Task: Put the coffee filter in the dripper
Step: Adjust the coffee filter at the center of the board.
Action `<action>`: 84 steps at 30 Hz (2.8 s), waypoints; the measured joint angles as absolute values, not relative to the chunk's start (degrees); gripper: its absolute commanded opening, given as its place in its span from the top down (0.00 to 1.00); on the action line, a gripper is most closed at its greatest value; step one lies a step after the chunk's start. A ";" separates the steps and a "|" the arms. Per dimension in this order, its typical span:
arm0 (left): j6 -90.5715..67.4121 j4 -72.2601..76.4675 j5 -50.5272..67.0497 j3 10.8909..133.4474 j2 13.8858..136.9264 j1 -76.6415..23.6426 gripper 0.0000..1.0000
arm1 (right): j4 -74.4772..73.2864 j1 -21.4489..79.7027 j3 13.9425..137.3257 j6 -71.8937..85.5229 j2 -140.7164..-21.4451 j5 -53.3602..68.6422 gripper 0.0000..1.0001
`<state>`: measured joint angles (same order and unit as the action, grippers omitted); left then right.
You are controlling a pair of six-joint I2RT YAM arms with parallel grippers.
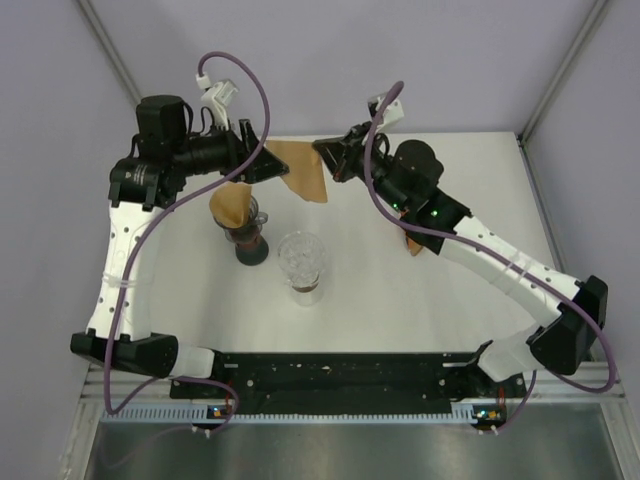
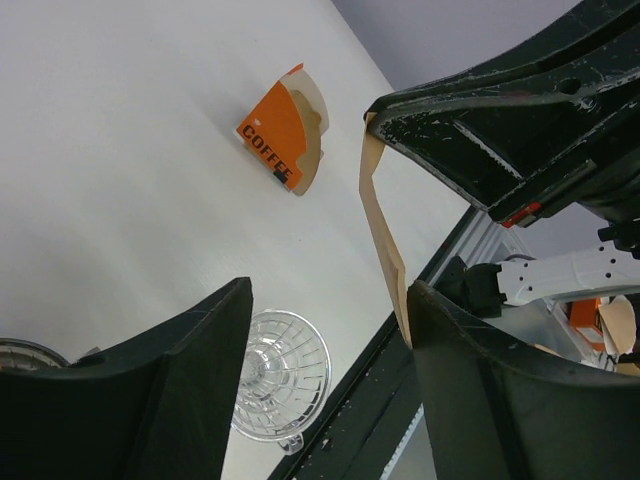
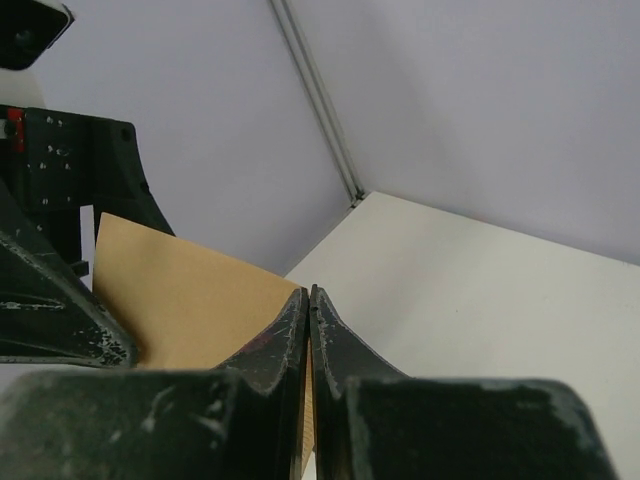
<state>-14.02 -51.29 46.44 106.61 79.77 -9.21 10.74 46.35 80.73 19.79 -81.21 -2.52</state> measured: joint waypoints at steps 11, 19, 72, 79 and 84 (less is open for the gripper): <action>-23.09 -46.24 44.45 101.97 80.14 -9.13 1.00 | 10.68 46.50 80.73 20.38 -83.70 0.67 0.81; -32.10 -45.52 44.29 95.70 80.05 -3.55 1.00 | 5.82 47.03 79.53 6.81 -82.24 2.09 0.48; 1.28 -62.92 40.14 117.21 77.17 -2.02 0.09 | -14.63 48.71 77.69 -35.55 -75.81 20.82 1.00; 23.07 -74.30 43.24 120.18 74.87 -11.07 0.02 | -25.23 48.62 86.04 -31.46 -77.06 37.52 1.00; 29.26 -76.36 43.79 117.05 73.65 -15.22 0.10 | -27.53 48.62 89.08 -29.19 -79.66 43.77 1.00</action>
